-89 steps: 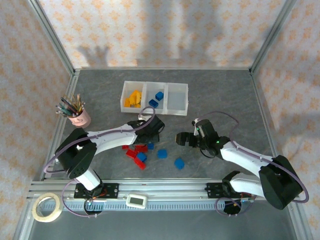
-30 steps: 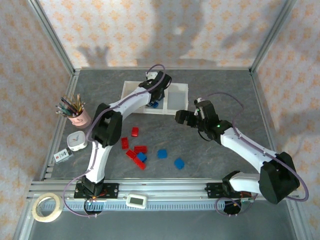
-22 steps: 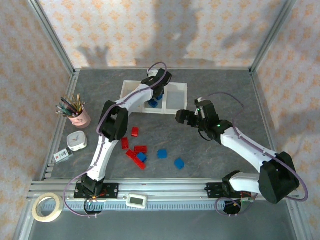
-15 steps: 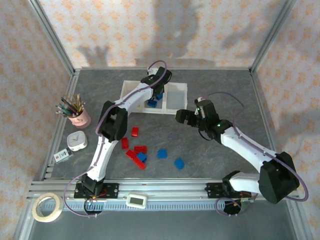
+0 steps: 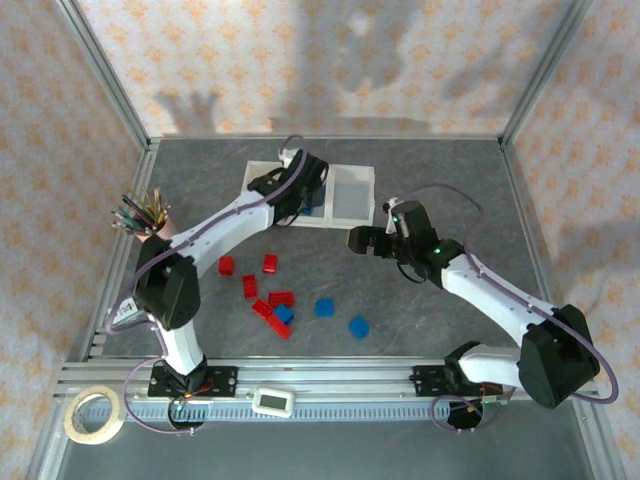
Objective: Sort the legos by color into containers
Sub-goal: Pick up the lego from the middle-left of the table.
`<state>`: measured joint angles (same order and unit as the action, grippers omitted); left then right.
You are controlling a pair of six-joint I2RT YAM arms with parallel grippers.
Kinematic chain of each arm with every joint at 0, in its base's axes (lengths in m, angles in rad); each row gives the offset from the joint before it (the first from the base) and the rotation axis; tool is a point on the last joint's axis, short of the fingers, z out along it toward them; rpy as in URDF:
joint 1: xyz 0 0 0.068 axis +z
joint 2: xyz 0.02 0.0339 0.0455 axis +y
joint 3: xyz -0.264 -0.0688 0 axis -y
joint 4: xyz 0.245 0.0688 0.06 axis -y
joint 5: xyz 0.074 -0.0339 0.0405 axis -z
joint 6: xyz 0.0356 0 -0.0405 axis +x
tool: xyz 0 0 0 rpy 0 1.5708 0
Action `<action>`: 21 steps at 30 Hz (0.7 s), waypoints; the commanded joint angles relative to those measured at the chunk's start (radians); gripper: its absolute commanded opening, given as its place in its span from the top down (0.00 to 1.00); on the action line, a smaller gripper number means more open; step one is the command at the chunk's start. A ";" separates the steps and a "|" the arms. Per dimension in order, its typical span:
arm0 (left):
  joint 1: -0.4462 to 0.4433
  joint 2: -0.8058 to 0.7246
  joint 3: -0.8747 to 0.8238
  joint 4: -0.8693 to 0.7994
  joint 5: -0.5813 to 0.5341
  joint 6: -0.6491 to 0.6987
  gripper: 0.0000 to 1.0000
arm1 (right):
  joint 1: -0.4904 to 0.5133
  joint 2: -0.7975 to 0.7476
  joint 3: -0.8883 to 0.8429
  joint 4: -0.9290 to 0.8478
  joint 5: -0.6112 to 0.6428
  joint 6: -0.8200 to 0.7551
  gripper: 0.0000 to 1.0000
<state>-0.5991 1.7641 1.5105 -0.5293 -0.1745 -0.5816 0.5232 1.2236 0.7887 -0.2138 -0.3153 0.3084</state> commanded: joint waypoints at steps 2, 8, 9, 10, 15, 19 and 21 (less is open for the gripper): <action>-0.064 -0.105 -0.178 0.028 0.057 -0.126 0.46 | 0.040 -0.038 -0.049 -0.033 -0.009 -0.017 0.00; -0.162 -0.212 -0.370 0.039 0.084 -0.284 0.45 | 0.070 -0.082 -0.142 -0.008 -0.033 0.030 0.00; -0.184 -0.225 -0.392 0.044 0.080 -0.311 0.45 | 0.073 -0.092 -0.162 0.002 -0.036 0.038 0.00; -0.202 -0.233 -0.410 0.053 0.084 -0.327 0.44 | 0.073 -0.098 -0.180 0.011 -0.041 0.043 0.00; -0.265 -0.208 -0.446 0.029 0.098 -0.372 0.42 | 0.072 -0.131 -0.264 0.059 -0.050 0.063 0.00; -0.303 -0.188 -0.462 0.014 0.106 -0.399 0.40 | 0.072 -0.123 -0.282 0.058 -0.035 0.060 0.00; -0.330 -0.177 -0.471 0.012 0.114 -0.420 0.39 | 0.073 -0.118 -0.284 0.058 -0.030 0.058 0.00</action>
<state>-0.9031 1.5604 1.0603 -0.5022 -0.0727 -0.9466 0.5896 1.1126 0.5117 -0.1890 -0.3603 0.3584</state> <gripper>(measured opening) 0.607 0.997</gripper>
